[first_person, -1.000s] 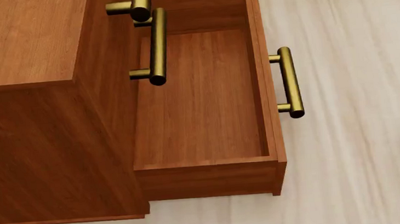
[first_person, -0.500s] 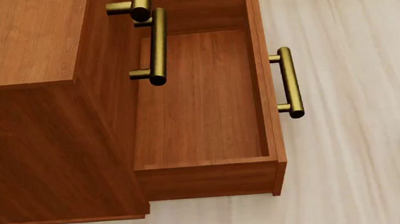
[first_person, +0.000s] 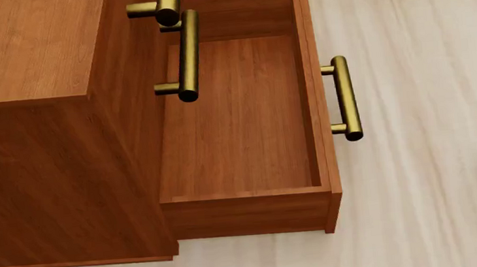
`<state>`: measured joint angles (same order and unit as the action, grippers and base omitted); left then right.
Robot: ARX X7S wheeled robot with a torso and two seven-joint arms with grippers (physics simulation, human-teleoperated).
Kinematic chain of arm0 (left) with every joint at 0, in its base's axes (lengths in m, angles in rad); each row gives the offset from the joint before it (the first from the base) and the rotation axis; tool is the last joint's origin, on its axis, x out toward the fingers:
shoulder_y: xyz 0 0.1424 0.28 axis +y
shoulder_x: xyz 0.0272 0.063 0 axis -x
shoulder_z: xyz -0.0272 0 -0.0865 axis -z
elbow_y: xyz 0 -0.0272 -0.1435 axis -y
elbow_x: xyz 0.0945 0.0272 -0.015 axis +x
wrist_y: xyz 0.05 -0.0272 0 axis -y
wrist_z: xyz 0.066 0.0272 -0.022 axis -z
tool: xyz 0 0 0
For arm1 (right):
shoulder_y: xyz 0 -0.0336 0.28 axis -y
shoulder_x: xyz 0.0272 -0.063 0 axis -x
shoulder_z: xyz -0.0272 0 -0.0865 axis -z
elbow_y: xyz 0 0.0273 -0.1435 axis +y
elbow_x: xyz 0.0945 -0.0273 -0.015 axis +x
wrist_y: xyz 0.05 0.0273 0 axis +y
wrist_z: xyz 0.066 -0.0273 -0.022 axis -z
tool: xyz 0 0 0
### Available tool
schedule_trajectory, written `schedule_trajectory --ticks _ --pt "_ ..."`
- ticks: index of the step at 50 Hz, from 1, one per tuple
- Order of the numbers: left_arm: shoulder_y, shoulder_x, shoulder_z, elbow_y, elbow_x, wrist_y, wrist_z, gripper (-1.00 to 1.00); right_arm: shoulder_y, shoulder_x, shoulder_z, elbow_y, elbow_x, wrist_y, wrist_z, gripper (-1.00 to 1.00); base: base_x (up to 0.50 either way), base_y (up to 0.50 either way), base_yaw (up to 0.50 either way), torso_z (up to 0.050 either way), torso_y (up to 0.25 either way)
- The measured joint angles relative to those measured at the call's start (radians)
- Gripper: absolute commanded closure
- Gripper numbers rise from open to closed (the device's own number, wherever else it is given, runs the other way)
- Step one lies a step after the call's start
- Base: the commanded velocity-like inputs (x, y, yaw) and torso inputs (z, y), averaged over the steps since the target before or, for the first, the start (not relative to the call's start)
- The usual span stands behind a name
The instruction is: Put the bowl in the bottom drawer of the cabinet.
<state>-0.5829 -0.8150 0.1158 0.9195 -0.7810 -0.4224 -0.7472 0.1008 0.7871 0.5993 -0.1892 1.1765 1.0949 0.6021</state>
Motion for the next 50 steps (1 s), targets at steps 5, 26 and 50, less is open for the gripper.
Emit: schedule_trajectory --ticks 5,26,50 --pt "-0.004 -0.003 -0.003 0.003 -0.007 -0.001 -0.004 -1.0 -0.014 0.003 0.02 -0.026 0.011 0.014 0.006 1.0 0.0 0.0 0.0 0.0 0.0" --pt "-0.029 -0.008 -0.004 0.014 -0.033 -0.01 -0.017 -1.0 -0.123 0.006 0.175 -0.204 0.13 0.073 0.036 1.0 0.0 0.0 0.0 0.0 0.0" --pt "-0.065 -0.018 -0.001 0.032 -0.069 -0.029 -0.04 -1.0 -0.076 0.04 0.183 -0.353 0.346 0.113 0.161 1.0 0.0 0.0 0.0 0.0 0.0"
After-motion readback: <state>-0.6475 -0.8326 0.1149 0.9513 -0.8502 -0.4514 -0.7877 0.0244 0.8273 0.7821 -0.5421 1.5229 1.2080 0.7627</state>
